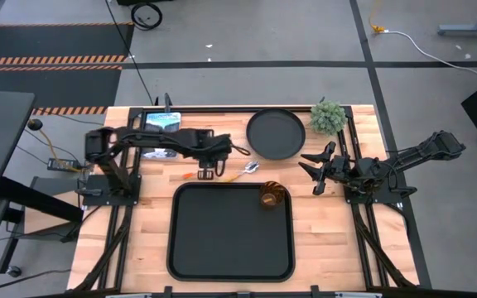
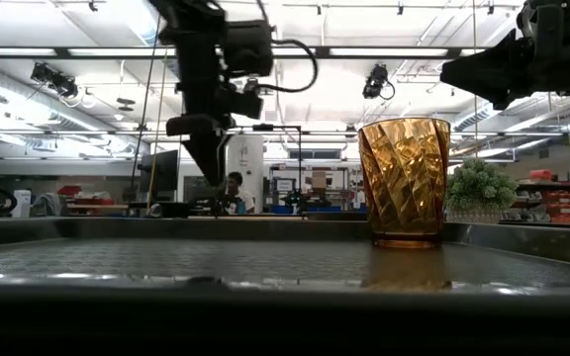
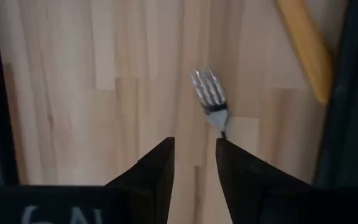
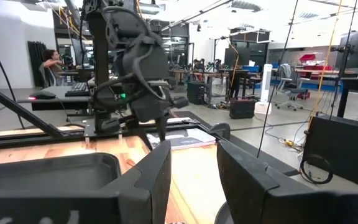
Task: Pick and place plate/cup/fork/spoon on tray
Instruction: Put the black plate on the black tray, beneath the orange cup
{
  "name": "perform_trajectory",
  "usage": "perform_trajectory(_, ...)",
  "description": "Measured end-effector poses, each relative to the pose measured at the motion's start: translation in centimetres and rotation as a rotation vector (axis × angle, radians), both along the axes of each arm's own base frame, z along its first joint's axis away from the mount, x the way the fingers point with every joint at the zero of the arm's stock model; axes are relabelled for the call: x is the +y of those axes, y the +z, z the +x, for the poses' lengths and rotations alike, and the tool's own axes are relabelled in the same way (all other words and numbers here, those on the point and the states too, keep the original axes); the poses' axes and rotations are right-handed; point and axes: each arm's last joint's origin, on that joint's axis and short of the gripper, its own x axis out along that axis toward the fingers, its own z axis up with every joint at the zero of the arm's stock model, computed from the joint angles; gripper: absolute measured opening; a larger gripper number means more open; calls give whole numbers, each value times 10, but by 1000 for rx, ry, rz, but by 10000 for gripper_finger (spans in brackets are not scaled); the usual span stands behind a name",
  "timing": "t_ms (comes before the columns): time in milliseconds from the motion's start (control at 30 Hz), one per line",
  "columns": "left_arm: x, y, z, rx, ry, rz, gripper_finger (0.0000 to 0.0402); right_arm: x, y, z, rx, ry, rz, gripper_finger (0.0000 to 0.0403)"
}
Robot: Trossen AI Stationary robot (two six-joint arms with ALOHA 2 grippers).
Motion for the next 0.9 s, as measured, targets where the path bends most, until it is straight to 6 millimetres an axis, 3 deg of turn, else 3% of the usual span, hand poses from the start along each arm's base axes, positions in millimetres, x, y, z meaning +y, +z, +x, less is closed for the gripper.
perform_trajectory(267,-8,-6,-9,-134,195,-52,126,0,0,0,0,0,0,137)
perform_trajectory(633,-8,6,20,-496,261,-173,126,0,0,0,0,-1,0,137)
perform_trajectory(900,20,18,42,-794,276,-30,126,0,0,0,-1,0,0,137)
